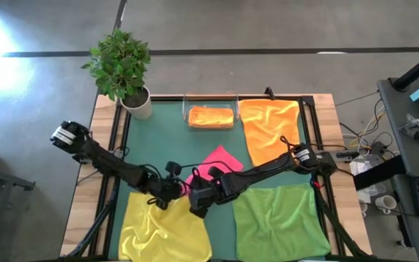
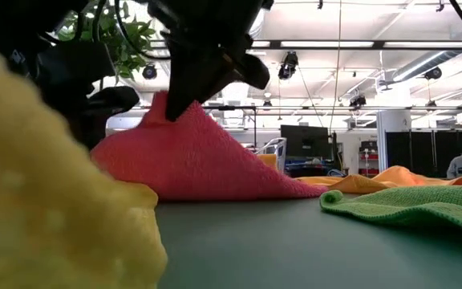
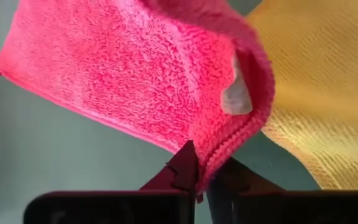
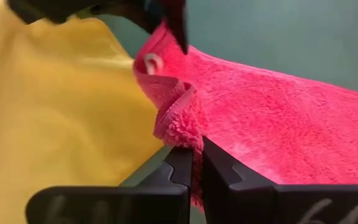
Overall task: Fold microfiber towels
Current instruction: Fold the pink microfiber cloth
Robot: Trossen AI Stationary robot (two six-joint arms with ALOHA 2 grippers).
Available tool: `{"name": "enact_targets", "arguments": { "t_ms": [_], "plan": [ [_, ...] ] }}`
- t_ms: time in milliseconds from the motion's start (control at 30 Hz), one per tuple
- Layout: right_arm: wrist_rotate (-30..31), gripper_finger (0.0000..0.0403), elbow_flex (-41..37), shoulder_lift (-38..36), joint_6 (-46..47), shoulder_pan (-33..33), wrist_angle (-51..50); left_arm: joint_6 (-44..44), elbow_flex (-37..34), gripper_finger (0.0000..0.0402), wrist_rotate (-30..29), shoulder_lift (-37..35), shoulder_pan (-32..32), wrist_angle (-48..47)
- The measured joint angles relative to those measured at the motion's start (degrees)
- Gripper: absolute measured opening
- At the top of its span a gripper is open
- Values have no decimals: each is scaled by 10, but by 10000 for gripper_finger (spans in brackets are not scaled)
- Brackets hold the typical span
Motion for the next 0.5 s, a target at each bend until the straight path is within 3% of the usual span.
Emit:
{"name": "enact_targets", "arguments": {
  "t_ms": [500],
  "plan": [
    [41,8,0,-10,110,49,-48,46,24,0,45,-74,8,-2]
  ]
}}
